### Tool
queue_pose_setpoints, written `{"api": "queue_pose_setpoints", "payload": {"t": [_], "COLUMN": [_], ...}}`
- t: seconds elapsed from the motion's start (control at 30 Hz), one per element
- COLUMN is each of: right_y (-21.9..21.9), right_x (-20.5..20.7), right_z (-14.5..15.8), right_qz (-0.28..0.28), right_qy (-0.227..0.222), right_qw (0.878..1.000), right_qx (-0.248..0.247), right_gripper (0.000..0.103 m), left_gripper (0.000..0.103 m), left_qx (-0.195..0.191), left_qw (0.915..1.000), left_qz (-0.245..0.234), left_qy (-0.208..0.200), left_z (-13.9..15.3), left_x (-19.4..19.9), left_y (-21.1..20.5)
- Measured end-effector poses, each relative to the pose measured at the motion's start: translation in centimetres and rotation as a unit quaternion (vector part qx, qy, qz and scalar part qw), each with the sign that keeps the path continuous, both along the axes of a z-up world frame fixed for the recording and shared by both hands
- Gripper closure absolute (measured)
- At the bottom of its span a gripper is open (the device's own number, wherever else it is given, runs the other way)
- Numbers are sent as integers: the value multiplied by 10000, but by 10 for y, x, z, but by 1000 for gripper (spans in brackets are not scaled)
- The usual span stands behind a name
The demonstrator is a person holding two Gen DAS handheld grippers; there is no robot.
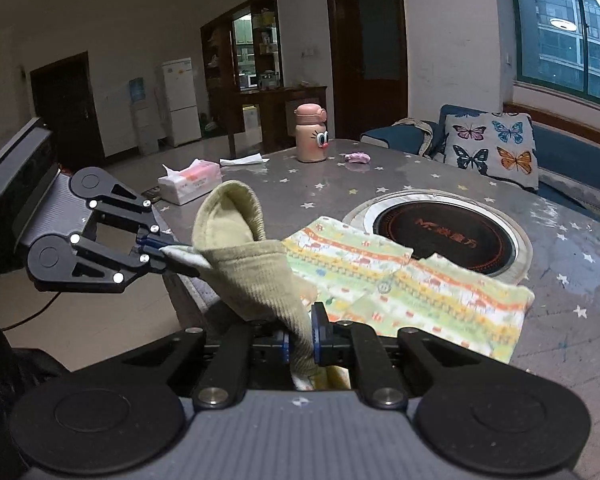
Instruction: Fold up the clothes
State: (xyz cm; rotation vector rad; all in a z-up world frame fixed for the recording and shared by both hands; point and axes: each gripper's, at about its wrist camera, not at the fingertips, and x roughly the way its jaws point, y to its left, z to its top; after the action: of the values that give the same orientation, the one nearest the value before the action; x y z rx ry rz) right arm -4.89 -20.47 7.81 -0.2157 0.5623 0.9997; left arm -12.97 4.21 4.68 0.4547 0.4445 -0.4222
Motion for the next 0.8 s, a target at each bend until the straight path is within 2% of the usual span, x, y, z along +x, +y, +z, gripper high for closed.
{"api": "queue_pose_setpoints", "payload": {"t": [0.13,0.23,0.43,0.63,0.73,0.8], "right_y": [7,17,40,73,74,73], "right_x": [26,60,131,183,197,204], "right_z": [8,11,10,-12,-23,-29], "right_qz": [-101,-176,-258,-302,-545,-733], "right_qy": [61,190,529,533,467,403], "right_qw": [9999,9997,9982,9961,9955,9950], "right_qx": [46,18,-133,-642,-615,-553], "right_gripper": [94,94,94,92,83,71], "left_gripper": [97,97,97,97,96,93], "left_qx": [-151,-246,-587,-696,-748,-800], "left_qw": [9996,9990,9936,9857,9801,9774], "left_qz": [230,371,742,1078,1234,1306], "left_qy": [20,90,617,1096,1362,1456], "left_z": [7,8,0,-21,-36,-43], "left_x": [35,63,135,191,208,211], "left_y": [4,11,36,54,61,64]}}
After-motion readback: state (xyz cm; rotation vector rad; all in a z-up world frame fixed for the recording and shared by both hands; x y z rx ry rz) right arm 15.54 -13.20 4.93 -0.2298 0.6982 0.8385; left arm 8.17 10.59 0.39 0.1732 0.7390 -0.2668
